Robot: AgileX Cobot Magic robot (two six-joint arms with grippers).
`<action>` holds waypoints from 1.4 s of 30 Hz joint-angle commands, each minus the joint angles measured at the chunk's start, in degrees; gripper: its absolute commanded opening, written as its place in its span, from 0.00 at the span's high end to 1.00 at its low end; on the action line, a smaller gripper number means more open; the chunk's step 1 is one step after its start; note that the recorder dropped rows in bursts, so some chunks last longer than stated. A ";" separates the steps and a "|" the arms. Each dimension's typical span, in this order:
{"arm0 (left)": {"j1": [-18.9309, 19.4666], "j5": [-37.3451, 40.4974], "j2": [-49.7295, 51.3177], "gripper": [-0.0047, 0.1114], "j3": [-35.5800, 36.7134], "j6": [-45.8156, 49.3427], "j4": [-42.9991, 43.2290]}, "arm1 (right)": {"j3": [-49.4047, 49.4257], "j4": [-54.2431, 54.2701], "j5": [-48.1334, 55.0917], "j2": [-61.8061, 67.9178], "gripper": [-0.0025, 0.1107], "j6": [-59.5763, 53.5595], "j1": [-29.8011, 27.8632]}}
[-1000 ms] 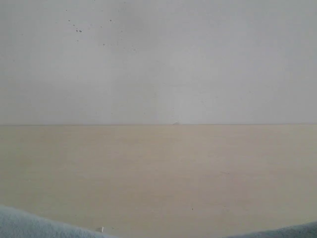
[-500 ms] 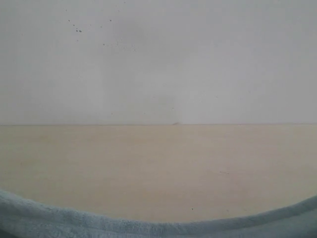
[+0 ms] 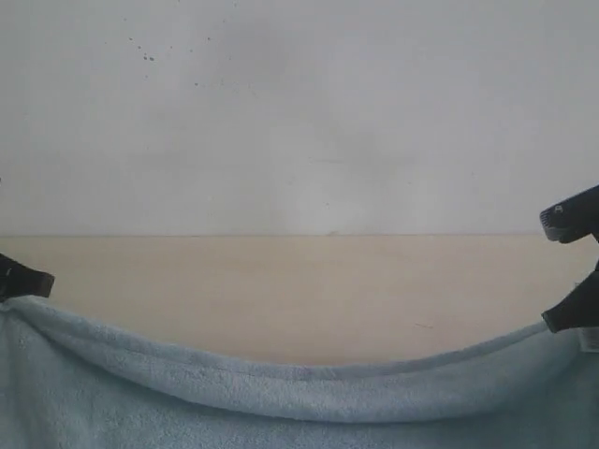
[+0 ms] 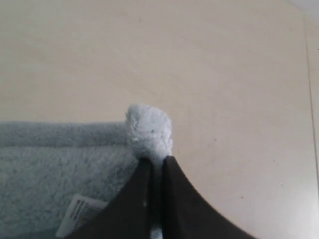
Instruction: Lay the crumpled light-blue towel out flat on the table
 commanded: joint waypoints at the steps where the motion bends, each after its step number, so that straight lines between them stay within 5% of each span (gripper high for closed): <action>1: 1.69 -8.72 6.11 0.93 -3.81 -2.05 0.31 | -7.15 0.06 -2.89 7.92 0.97 0.36 -1.89; 10: 4.33 -11.29 14.66 0.90 -9.10 -2.79 0.24 | -21.80 0.44 -2.52 19.94 0.95 -0.77 -1.89; 13: 5.96 -12.57 16.74 0.72 -9.23 -3.76 0.24 | -25.07 1.84 -2.10 21.93 0.77 -0.77 -1.89; 15: 6.92 -13.40 17.76 0.52 -9.23 -4.46 0.24 | -26.20 2.40 -2.21 22.77 0.55 -0.77 -1.89; 17: 7.74 -13.61 18.49 0.31 -9.23 -8.12 -0.04 | -27.31 2.12 -1.59 22.99 0.44 0.40 -1.98; 21: 9.07 -9.41 17.65 0.32 -9.23 -13.17 0.34 | -27.86 3.17 0.66 22.20 0.54 0.52 -2.87; 25: 9.19 -7.34 13.18 0.46 -8.66 -12.82 1.51 | -26.91 8.09 2.33 19.39 0.55 -2.11 -4.08; 31: 8.91 -5.86 3.22 0.47 -2.68 -12.82 0.02 | -18.75 16.60 0.52 11.98 0.57 -11.58 -4.78; 37: 8.91 -2.89 -4.28 0.47 5.87 -12.08 -1.60 | -7.40 17.77 -2.20 4.21 0.96 -10.98 -4.78; 42: 4.39 -1.77 -7.83 0.47 11.11 -1.85 -8.66 | 1.55 20.01 -5.79 -2.79 0.98 -10.68 -4.78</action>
